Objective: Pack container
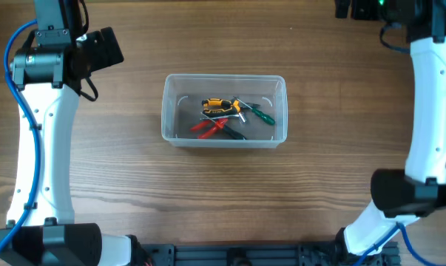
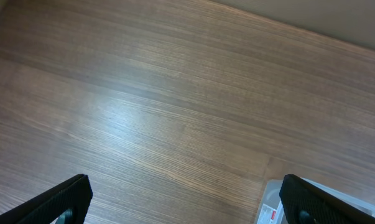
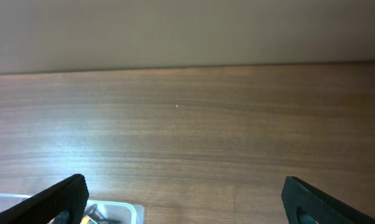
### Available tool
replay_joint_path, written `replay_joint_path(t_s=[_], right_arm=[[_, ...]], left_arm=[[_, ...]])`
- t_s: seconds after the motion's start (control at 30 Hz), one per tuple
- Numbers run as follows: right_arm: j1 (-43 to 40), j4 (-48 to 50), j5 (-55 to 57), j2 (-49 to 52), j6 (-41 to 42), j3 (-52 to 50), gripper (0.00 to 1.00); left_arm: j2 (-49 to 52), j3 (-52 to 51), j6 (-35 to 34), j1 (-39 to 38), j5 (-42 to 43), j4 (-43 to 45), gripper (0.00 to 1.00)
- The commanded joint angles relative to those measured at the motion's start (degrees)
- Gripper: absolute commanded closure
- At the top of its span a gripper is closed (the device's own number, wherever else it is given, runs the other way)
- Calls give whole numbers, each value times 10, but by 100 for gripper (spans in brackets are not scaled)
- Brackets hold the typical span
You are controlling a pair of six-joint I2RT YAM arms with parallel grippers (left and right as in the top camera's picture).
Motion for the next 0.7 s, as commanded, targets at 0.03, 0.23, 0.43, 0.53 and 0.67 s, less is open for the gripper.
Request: replay_joint_path(t_s=[0.03, 0.23, 0.43, 0.53, 0.67], right_arm=[[2, 1, -7, -119, 12, 7, 0], [2, 1, -7, -241, 12, 7, 0], [2, -2, 3, -369, 6, -26, 0], [2, 22, 44, -439, -9, -78, 0], [2, 87, 63, -534, -16, -179, 0]], left_arm=[[-5, 2, -11, 2, 1, 0, 0], [-5, 2, -11, 2, 1, 0, 0], [-5, 2, -11, 2, 1, 0, 0], [-6, 2, -11, 2, 1, 0, 0], [-5, 2, -11, 2, 1, 0, 0]])
